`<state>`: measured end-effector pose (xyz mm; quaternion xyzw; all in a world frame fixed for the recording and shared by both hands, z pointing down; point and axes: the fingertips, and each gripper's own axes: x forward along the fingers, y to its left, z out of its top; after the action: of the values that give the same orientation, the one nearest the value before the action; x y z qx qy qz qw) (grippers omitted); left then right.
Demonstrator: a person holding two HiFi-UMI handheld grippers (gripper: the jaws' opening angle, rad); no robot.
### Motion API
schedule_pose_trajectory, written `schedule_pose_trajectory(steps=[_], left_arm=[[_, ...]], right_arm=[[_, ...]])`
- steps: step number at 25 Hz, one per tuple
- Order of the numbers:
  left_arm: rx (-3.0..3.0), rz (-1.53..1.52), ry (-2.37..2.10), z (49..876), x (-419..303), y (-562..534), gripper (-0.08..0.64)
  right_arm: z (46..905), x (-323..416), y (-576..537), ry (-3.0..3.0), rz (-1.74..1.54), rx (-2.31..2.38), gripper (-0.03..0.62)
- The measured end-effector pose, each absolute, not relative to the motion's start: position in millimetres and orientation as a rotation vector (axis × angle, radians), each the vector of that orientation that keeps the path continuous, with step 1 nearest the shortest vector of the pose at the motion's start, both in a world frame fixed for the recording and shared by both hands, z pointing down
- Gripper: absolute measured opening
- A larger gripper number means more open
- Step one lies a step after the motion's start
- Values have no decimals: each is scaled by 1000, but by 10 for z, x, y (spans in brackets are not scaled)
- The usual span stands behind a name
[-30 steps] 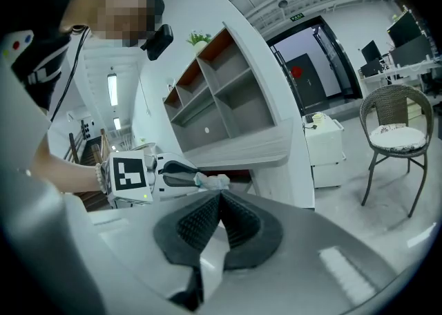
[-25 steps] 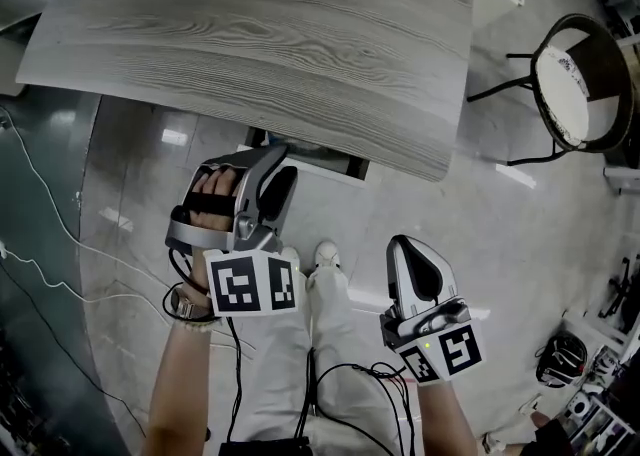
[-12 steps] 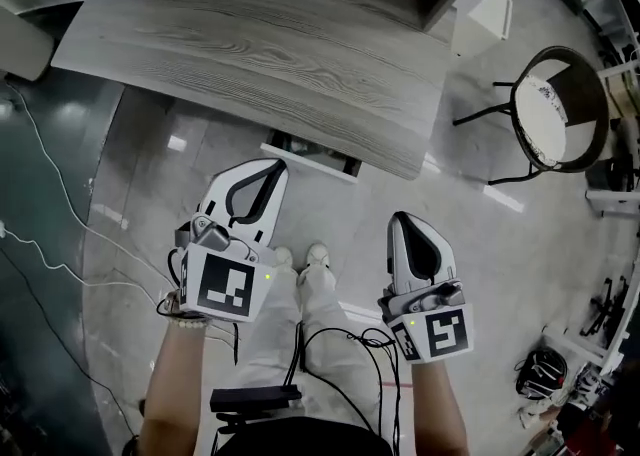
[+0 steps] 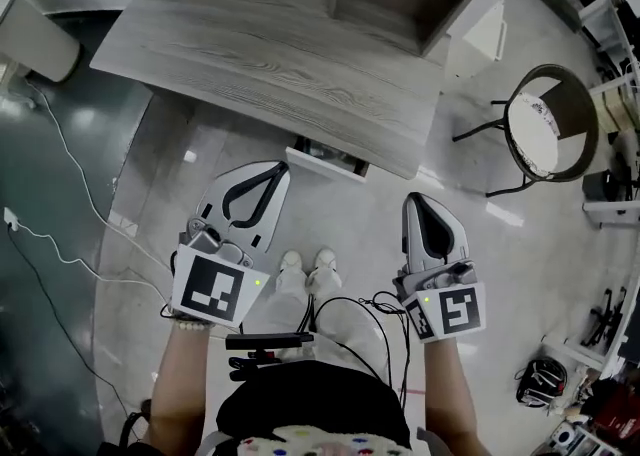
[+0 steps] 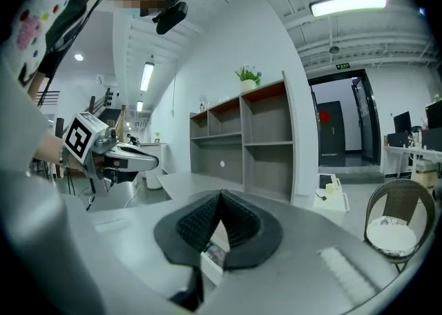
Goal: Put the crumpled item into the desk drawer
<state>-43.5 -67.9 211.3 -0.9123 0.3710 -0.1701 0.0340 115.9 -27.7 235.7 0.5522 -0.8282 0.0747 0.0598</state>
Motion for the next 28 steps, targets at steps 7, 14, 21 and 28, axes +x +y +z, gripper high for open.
schedule_pose_trajectory(steps=[7,14,21,28], left_arm=[[-2842,-436,1267,1862,-688,-537,8],[-2801,-407,1370,1688,-946,-443,8],[-2797,-400,1392,1617,-1036,-393,8],[-2803,-412,1357,1621,-1037,-389,8]], right_arm=[[2087,1089,-212,-2522,176,1644,8],[1899,928,-184,-2557,143,1617,8],[1805,898,-242,-2575,121,1618,8],[1747,803,-240,-2605,107,1580,8]])
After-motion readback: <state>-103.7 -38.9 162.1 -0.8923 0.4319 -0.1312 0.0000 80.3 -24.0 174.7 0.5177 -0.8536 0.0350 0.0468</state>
